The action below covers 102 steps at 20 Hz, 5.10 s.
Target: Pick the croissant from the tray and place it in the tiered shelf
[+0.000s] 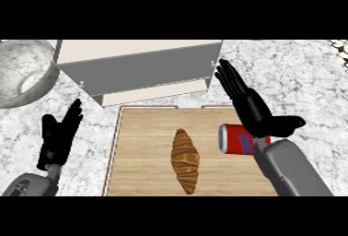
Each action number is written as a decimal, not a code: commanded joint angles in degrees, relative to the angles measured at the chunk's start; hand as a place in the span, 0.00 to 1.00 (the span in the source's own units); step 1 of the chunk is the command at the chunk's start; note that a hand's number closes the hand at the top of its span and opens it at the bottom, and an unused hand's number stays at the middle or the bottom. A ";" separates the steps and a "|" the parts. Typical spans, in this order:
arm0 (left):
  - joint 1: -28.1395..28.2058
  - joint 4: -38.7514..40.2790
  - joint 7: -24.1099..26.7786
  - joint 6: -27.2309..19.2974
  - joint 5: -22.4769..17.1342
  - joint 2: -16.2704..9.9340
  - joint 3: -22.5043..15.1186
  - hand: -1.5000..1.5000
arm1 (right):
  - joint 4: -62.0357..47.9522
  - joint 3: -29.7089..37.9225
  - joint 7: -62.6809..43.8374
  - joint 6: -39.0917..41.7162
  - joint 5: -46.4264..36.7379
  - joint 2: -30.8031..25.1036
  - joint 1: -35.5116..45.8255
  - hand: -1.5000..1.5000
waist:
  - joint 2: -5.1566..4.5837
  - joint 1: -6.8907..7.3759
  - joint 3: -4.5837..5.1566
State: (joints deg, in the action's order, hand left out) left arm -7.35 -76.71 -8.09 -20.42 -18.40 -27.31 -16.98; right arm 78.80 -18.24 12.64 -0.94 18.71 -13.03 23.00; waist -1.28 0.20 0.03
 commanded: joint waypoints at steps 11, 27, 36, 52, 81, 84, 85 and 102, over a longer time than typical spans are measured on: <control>6.45 -0.97 -2.75 6.33 -8.73 3.11 3.38 0.50 | 4.40 8.97 -9.97 -19.85 -6.34 -6.91 -25.91 0.00 | 1.56 -1.83 0.07; 5.51 0.01 -3.30 10.26 -6.63 2.44 5.81 0.50 | 43.20 6.28 -34.59 -5.36 -2.50 -24.35 -30.63 0.00 | 1.32 0.09 0.13; 3.50 0.55 -4.98 10.35 -5.99 3.91 6.29 0.50 | 48.51 -4.93 -64.77 -16.65 -18.37 -21.29 -17.59 0.00 | 1.16 1.02 0.17; 3.11 1.88 -4.18 11.35 -3.64 4.87 8.03 0.50 | 32.90 -20.78 -87.95 -11.77 -33.14 -6.02 1.27 0.00 | 1.38 0.05 0.07; 4.73 0.83 -4.72 12.82 -0.93 7.48 10.04 0.50 | 14.54 -18.80 -84.11 -7.20 -51.56 7.72 -1.97 0.00 | 1.26 -0.14 0.00; 2.84 0.94 -6.92 12.16 -0.38 7.59 10.47 0.50 | 10.68 -17.81 -79.01 -9.85 -53.41 9.84 -2.85 0.00 | 1.19 -0.09 -0.02; 3.86 1.76 -3.90 11.74 0.58 9.31 9.88 0.50 | 11.65 -17.93 -74.81 -10.71 -52.78 6.94 -7.29 0.00 | 1.20 -0.31 -0.03; 2.70 0.94 -7.52 13.68 1.03 9.05 12.67 0.50 | 0.52 -22.11 -63.99 -9.41 -47.80 13.00 -1.25 1.00 | 1.17 0.29 -0.05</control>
State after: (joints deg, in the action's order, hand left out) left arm -4.24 -77.45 -12.37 -6.87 -17.23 -18.67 -4.63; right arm 84.51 -40.12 -54.78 -7.42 -31.88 -0.60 21.64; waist 0.86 0.57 -0.37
